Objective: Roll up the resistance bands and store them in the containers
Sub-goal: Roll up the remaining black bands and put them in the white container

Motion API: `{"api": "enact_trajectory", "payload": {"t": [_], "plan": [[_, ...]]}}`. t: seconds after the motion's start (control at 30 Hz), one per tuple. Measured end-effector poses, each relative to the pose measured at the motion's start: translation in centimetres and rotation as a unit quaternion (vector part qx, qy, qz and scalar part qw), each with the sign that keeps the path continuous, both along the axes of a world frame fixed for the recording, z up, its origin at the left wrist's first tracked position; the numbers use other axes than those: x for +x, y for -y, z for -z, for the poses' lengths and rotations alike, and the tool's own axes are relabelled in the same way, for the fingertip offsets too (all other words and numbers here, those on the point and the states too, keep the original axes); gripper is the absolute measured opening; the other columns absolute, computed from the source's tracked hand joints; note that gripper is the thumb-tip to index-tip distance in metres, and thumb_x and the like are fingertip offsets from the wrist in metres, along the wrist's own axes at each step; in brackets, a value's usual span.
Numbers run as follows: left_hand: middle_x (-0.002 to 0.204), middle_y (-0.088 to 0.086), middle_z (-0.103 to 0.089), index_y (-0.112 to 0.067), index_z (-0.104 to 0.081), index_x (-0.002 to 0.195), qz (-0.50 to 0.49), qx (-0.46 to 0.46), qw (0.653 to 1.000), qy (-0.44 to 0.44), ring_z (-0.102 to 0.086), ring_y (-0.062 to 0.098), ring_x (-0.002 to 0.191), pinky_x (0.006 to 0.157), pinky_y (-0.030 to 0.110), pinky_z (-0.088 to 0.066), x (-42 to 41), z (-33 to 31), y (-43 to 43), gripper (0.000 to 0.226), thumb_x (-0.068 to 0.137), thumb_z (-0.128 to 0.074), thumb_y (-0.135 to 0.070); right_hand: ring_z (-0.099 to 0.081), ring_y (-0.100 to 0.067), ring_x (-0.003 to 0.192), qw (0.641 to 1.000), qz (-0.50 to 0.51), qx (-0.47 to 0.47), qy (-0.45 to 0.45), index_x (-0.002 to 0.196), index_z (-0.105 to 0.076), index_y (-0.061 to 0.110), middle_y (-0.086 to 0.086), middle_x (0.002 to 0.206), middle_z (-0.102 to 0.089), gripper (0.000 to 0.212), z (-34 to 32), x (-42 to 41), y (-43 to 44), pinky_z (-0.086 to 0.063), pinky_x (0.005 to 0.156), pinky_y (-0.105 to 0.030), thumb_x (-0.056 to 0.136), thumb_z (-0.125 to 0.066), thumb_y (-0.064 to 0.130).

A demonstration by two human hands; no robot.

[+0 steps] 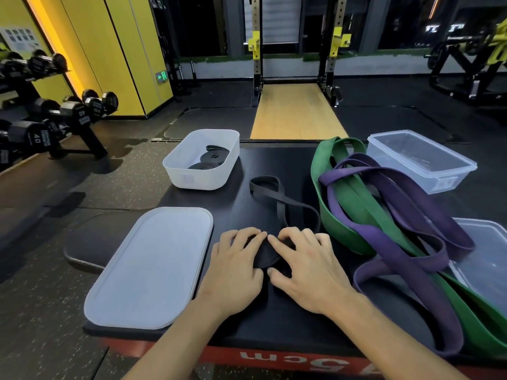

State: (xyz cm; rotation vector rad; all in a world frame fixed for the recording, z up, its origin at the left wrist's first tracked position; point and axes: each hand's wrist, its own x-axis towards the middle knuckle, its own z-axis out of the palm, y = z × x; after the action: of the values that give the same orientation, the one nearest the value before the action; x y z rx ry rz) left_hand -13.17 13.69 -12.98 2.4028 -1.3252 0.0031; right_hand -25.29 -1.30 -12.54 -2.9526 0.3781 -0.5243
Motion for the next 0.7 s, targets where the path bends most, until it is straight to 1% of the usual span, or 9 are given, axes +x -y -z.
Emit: {"api": "enact_trajectory", "payload": {"t": [0.1, 0.17, 0.2, 0.27, 0.33, 0.4, 0.5, 0.63, 0.7], "plan": [[0.149, -0.020, -0.016, -0.034, -0.036, 0.157, 0.003, -0.043, 0.996, -0.074, -0.015, 0.000, 0.140, 0.113, 0.017, -0.019, 0.1, 0.1, -0.4, 0.078, 0.081, -0.048, -0.043, -0.040, -0.022, 0.140, 1.000, -0.010, -0.010, 0.005, 0.144, -0.056, 0.029, 0.004, 0.162, -0.030, 0.064, 0.1, -0.1, 0.1, -0.024, 0.119, -0.047, 0.091, -0.045, 0.063], [0.144, -0.019, -0.016, -0.039, -0.036, 0.157, -0.009, -0.052, 0.996, -0.069, -0.013, -0.004, 0.136, 0.111, 0.018, -0.016, -0.1, 0.2, -0.4, 0.075, 0.083, -0.044, -0.050, -0.020, -0.023, 0.156, 1.000, -0.023, -0.010, 0.006, 0.146, -0.053, 0.028, 0.001, 0.170, -0.021, 0.065, 0.3, -0.1, 0.3, -0.012, 0.125, -0.052, 0.092, -0.044, 0.063], [0.139, -0.019, -0.018, -0.042, -0.037, 0.156, -0.023, -0.058, 0.996, -0.060, -0.015, -0.004, 0.132, 0.111, 0.019, -0.015, -0.2, 0.3, -0.4, 0.071, 0.085, -0.037, -0.054, -0.016, -0.019, 0.157, 1.000, -0.029, -0.008, 0.007, 0.147, -0.052, 0.027, 0.002, 0.169, -0.024, 0.067, 0.4, 0.0, 0.5, -0.006, 0.126, -0.051, 0.092, -0.042, 0.064], [0.130, -0.017, -0.023, -0.049, -0.042, 0.152, -0.056, -0.066, 0.996, -0.035, -0.024, 0.001, 0.124, 0.108, 0.023, -0.018, -0.2, 0.4, -0.2, 0.066, 0.090, -0.024, -0.065, -0.021, -0.011, 0.155, 0.999, -0.039, 0.012, 0.012, 0.148, -0.051, 0.026, 0.009, 0.161, -0.041, 0.070, 0.7, 0.1, 0.7, 0.004, 0.126, -0.044, 0.093, -0.040, 0.067], [0.125, -0.017, -0.029, -0.052, -0.044, 0.149, -0.066, -0.065, 0.995, -0.026, -0.033, 0.005, 0.119, 0.106, 0.024, -0.023, -0.2, 0.5, -0.1, 0.065, 0.092, -0.021, -0.072, -0.030, -0.005, 0.151, 0.998, -0.045, 0.044, 0.022, 0.146, -0.052, 0.027, 0.017, 0.147, -0.055, 0.070, 1.0, 0.2, 0.9, 0.010, 0.125, -0.038, 0.091, -0.041, 0.069], [0.124, -0.022, -0.033, -0.050, -0.048, 0.146, -0.053, -0.087, 0.993, -0.063, -0.039, 0.002, 0.119, 0.107, 0.024, -0.031, 0.1, 0.7, -0.2, 0.060, 0.092, -0.034, -0.071, -0.039, -0.002, 0.144, 0.996, -0.048, 0.058, 0.045, 0.141, -0.056, 0.027, 0.019, 0.137, -0.061, 0.069, 1.3, 0.2, 1.1, 0.009, 0.125, -0.037, 0.089, -0.046, 0.071], [0.123, -0.028, -0.041, -0.043, -0.056, 0.137, -0.038, -0.147, 0.980, -0.127, -0.048, -0.002, 0.121, 0.105, 0.021, -0.040, 0.2, 0.5, -0.6, 0.043, 0.095, -0.061, -0.052, -0.042, 0.002, 0.137, 0.993, -0.055, 0.070, 0.072, 0.137, -0.061, 0.028, 0.020, 0.130, -0.063, 0.065, 1.6, 0.0, 1.4, 0.007, 0.126, -0.036, 0.086, -0.052, 0.068], [0.126, -0.027, -0.054, -0.041, -0.058, 0.131, -0.034, -0.190, 0.969, -0.154, -0.052, -0.005, 0.122, 0.103, 0.018, -0.043, 0.1, 0.2, -1.0, 0.041, 0.093, -0.072, -0.036, -0.045, 0.006, 0.133, 0.987, -0.056, 0.103, 0.111, 0.130, -0.066, 0.030, 0.020, 0.126, -0.064, 0.053, 1.7, -0.2, 1.4, 0.005, 0.126, -0.035, 0.083, -0.059, 0.055], [0.126, -0.027, -0.057, -0.040, -0.058, 0.131, -0.031, -0.203, 0.965, -0.164, -0.055, -0.004, 0.123, 0.104, 0.022, -0.045, 0.2, 0.4, -1.2, 0.041, 0.093, -0.073, -0.032, -0.046, 0.007, 0.131, 0.985, -0.053, 0.111, 0.119, 0.125, -0.068, 0.031, 0.020, 0.122, -0.065, 0.050, 1.8, -0.3, 1.4, 0.003, 0.126, -0.036, 0.081, -0.062, 0.055]]}}
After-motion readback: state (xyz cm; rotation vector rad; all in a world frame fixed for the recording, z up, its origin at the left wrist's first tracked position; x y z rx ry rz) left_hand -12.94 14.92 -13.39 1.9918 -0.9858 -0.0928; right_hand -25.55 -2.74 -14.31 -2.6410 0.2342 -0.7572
